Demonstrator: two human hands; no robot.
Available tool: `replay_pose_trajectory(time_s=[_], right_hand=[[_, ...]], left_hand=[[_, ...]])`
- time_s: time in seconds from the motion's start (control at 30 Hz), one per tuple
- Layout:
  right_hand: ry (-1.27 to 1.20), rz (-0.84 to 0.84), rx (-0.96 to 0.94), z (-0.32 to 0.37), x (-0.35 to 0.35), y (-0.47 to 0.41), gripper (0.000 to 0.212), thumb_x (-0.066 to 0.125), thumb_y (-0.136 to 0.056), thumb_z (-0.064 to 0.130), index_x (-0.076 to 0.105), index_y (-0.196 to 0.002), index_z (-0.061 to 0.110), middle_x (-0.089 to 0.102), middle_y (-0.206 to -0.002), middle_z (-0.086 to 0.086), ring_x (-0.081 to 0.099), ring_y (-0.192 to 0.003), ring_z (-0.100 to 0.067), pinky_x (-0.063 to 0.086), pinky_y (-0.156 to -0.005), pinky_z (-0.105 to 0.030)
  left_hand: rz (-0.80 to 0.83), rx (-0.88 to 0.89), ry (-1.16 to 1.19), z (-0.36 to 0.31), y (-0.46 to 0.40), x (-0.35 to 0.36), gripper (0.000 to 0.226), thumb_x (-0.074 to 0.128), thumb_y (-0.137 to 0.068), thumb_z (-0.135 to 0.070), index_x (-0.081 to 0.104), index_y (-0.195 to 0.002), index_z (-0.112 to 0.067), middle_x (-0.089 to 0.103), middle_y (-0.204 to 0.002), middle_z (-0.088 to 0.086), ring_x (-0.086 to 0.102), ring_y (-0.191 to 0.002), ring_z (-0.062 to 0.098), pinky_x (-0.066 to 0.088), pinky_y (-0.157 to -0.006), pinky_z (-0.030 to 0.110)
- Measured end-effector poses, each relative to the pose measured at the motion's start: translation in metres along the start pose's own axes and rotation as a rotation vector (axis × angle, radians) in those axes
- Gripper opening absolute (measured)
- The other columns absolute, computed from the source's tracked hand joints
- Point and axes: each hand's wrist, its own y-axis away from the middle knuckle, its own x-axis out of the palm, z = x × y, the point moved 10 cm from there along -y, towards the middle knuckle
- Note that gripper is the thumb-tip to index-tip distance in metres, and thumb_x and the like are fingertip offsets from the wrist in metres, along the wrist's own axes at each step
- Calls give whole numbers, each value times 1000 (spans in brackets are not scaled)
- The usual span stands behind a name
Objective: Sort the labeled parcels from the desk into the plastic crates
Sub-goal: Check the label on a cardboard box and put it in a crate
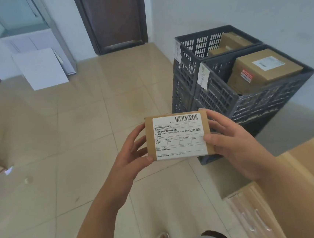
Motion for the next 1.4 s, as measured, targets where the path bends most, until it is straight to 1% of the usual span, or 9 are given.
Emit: replay_pose_trajectory(time_s=[0.07, 0.17, 0.27, 0.5, 0.73, 0.97, 1.13, 1.27, 1.4], right_hand=[[-1, -19, 15, -4, 5, -14, 52, 69, -86, 15, 65, -131, 42, 71, -128, 3, 71, -113, -31, 61, -86, -47], [57, -82, 63, -14, -4, -34, 64, 79, -86, 18, 58, -139, 46, 68, -134, 7, 68, -118, -29, 49, -97, -72], [86, -156, 102, -21, -24, -58, 67, 74, -83, 21, 54, -141, 47, 68, -133, 12, 68, -119, -24, 41, -100, -77], [-105, -277, 145, -24, -93, -144, 60, 69, -86, 19, 54, -142, 33, 73, -126, 4, 71, -116, -26, 55, -97, -48], [-135, -343, 154, -5, -186, -222, 84, 81, -69, 12, 49, -142, 41, 72, -126, -2, 74, -109, -23, 60, -85, -36], [96, -691, 167, -10, -258, -257, 100, 91, -72, 10, 36, -146, 47, 54, -132, 8, 58, -117, -10, 50, -100, -38], [277, -912, 194, -16, -287, -280, 109, 92, -73, 24, 22, -153, 44, 26, -150, 14, 38, -128, -8, 44, -113, -41], [348, -1064, 199, -20, -313, -302, 111, 90, -76, 31, 17, -159, 36, 17, -132, 31, 32, -136, -7, 41, -120, -38], [460, -1243, 230, -10, -342, -326, 105, 88, -79, 34, 20, -159, 30, 16, -133, 26, 32, -137, -9, 39, -119, -30]], left_hand=[[24, -11, 1, 2, -17, -14, 80, 69, -73, -28, 46, -147, -50, 62, -145, -6, 61, -130, 23, 45, -110, 51], [85, -36, 5, 6, -47, -20, 83, 68, -70, -32, 45, -148, -49, 60, -147, -5, 61, -130, 24, 44, -112, 55], [144, -73, -15, 12, -86, -17, 84, 68, -69, -33, 45, -148, -49, 59, -147, -6, 60, -132, 25, 42, -114, 58], [246, -102, -84, -1, -218, -4, 84, 69, -68, -34, 47, -147, -49, 60, -146, -8, 59, -133, 21, 43, -112, 52], [376, -76, -136, -37, -356, 38, 81, 67, -68, -21, 51, -143, -47, 59, -146, -10, 58, -132, 15, 50, -101, 43], [40, -230, -137, -7, -462, 68, 51, 71, -96, -35, 47, -138, -48, 49, -142, -10, 55, -118, 6, 49, -108, 44], [265, -365, 43, 13, -518, 141, 65, 71, -93, -34, 37, -148, -36, 63, -134, -3, 63, -118, 11, 55, -100, 36], [377, -433, 128, 14, -574, 191, 88, 81, -78, -33, 33, -152, -37, 66, -130, 0, 65, -118, 18, 60, -92, 40], [508, -502, 135, 14, -635, 234, 91, 82, -84, -19, 32, -157, -36, 64, -129, -1, 66, -115, 18, 62, -82, 38]])
